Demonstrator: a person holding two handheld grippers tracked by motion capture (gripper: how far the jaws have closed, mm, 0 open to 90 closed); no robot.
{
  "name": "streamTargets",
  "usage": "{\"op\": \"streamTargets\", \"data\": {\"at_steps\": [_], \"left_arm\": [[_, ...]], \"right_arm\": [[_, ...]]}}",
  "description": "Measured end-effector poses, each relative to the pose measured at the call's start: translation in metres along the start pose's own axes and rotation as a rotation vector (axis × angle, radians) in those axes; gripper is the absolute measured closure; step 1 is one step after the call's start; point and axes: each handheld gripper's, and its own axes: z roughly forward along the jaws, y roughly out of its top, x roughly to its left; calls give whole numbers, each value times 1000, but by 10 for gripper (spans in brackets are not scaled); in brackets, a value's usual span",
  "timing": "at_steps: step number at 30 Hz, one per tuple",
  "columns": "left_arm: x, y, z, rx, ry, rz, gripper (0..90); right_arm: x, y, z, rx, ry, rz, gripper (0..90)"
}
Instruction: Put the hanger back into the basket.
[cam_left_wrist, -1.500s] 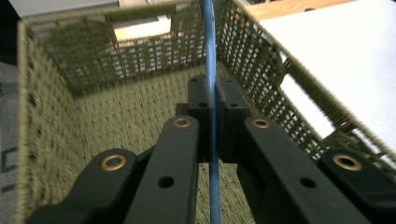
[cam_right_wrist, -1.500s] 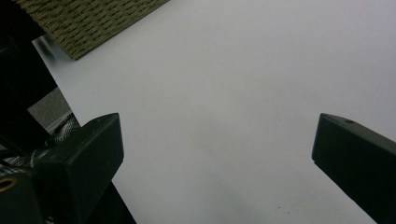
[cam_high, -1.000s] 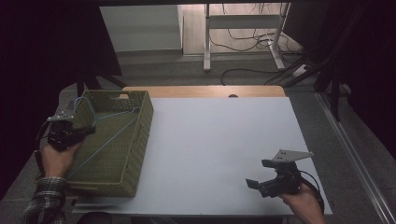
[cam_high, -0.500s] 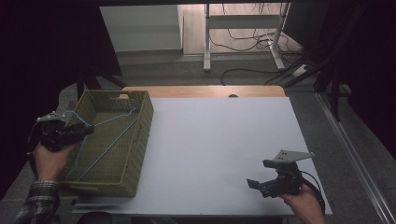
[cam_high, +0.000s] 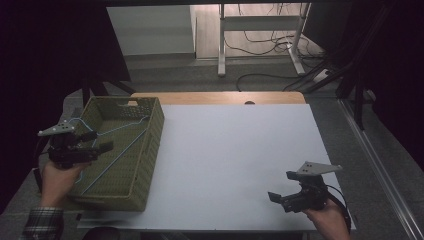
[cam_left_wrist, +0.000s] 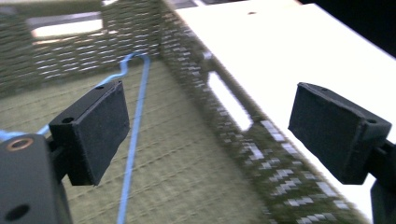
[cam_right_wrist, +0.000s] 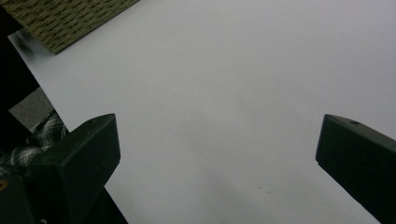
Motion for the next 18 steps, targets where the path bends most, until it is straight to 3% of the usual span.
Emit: {"op": "streamTargets", "data": {"at_steps": [7, 11, 18], "left_arm": [[-33, 1, 1, -19, -70, 52, 63], [-53, -2, 5, -15, -80, 88, 43], [-82, -14, 12, -22, -135, 106, 21]], "right_arm": [[-1, -4, -4, -1, -31, 3, 0], [-2, -7, -6, -3, -45, 7, 0], [-4, -11, -9, -12, -89, 16, 0]]}}
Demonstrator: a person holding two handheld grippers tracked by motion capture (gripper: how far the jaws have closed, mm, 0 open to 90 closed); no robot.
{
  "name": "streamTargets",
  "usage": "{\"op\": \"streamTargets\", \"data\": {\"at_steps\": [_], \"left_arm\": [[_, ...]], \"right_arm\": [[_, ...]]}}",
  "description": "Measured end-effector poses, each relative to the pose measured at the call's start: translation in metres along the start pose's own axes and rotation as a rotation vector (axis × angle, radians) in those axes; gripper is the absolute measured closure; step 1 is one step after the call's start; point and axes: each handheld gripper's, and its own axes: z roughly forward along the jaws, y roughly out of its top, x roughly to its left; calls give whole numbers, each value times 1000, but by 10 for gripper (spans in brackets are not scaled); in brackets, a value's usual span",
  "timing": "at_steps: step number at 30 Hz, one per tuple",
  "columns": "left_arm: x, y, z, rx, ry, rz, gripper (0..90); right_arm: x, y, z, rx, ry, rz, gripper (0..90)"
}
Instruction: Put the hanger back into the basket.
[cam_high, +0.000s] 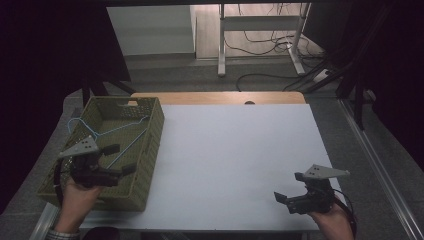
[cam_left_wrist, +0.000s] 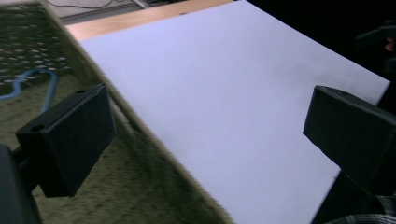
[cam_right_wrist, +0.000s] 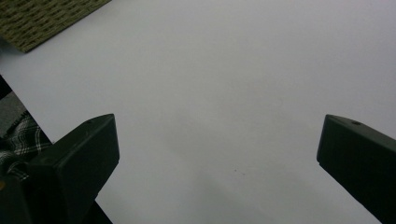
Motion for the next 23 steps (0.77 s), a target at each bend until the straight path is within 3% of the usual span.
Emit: {"op": "streamTargets", "data": {"at_steps": [10, 13, 20, 23], "left_arm": [[-23, -17, 14, 23, -24, 17, 8], [-29, -25, 20, 54, 10, 47, 4], [-31, -42, 33, 125, 58, 68, 0], [-28, -43, 32, 109, 51, 54, 0]], "right_arm": [[-2, -5, -1, 13, -40, -13, 0], [-3, -6, -1, 15, -42, -11, 0], [-2, -8, 3, 32, -55, -28, 0], [-1, -8, 5, 34, -59, -42, 0]]}}
